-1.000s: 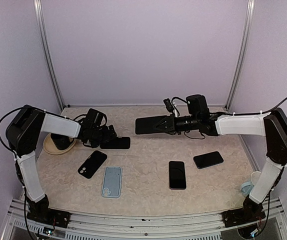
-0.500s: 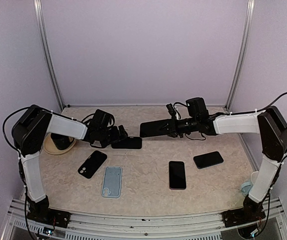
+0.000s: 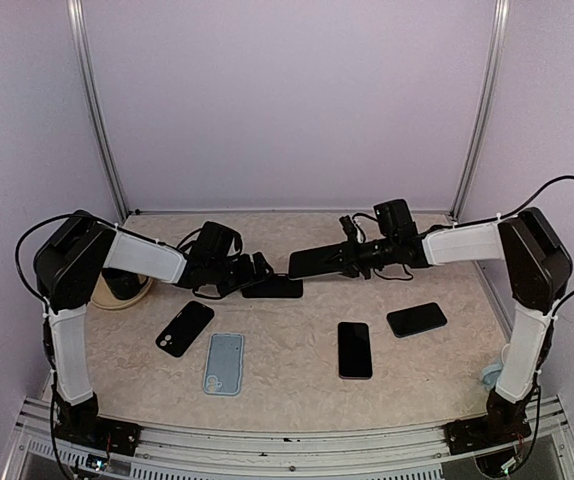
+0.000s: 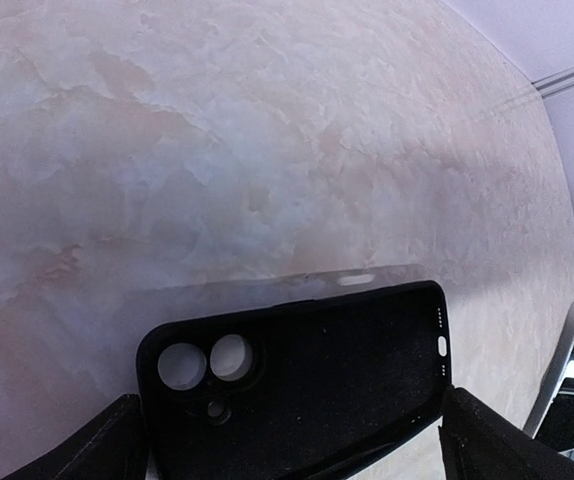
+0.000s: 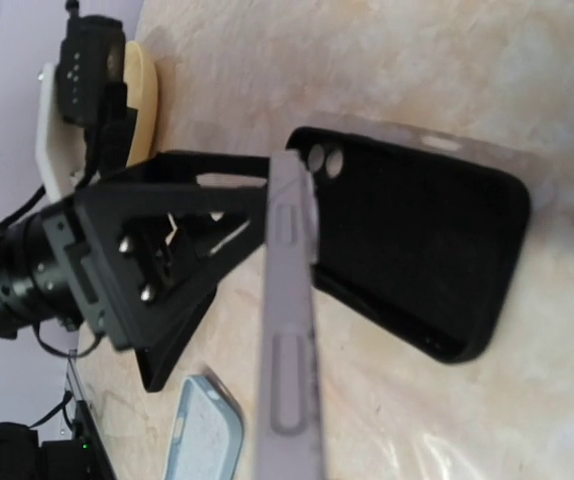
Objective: Put the phone into the phone case
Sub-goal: Move the phone case to the center of the board, then install the phone on the phone case.
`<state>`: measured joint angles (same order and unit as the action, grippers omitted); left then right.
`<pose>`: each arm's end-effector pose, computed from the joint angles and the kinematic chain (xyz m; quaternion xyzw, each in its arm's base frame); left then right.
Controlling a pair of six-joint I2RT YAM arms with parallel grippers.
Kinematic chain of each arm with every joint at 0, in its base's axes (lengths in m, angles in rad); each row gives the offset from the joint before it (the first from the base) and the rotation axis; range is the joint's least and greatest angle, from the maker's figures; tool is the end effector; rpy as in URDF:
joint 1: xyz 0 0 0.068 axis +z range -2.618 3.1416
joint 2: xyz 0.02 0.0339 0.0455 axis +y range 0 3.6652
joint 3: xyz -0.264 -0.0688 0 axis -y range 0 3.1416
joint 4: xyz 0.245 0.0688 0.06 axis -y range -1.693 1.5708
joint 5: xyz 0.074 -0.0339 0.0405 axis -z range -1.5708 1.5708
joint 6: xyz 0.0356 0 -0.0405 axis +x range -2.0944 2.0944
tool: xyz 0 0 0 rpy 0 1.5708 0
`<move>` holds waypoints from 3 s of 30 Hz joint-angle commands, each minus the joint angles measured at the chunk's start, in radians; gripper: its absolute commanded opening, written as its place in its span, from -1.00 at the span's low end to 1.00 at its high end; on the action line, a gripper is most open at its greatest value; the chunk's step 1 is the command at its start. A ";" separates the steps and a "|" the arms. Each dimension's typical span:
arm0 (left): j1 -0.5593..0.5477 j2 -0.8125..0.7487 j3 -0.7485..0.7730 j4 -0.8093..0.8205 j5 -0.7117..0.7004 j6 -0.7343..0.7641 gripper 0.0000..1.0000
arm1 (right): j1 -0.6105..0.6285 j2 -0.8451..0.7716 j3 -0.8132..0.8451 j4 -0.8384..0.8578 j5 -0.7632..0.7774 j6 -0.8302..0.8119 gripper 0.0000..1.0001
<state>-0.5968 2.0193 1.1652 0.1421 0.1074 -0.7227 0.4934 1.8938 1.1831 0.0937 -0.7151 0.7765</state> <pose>0.3481 -0.2411 0.1346 -0.0348 0.9075 -0.2934 0.2986 0.3508 0.2152 0.1911 -0.0416 0.8466 0.5054 0.1618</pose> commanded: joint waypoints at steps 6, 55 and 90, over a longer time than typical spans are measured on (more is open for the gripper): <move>-0.027 0.033 0.011 0.075 0.067 -0.010 0.98 | -0.021 0.078 0.102 -0.033 -0.059 -0.015 -1.00; -0.052 0.093 0.008 0.267 0.174 -0.053 0.98 | -0.045 0.329 0.275 -0.045 -0.270 0.032 -1.00; -0.074 0.110 -0.007 0.286 0.189 -0.090 0.98 | -0.020 0.442 0.278 0.032 -0.326 0.131 -1.00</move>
<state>-0.6479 2.1101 1.1698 0.3988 0.2718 -0.8021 0.4500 2.2967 1.4380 0.1116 -1.0241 0.8890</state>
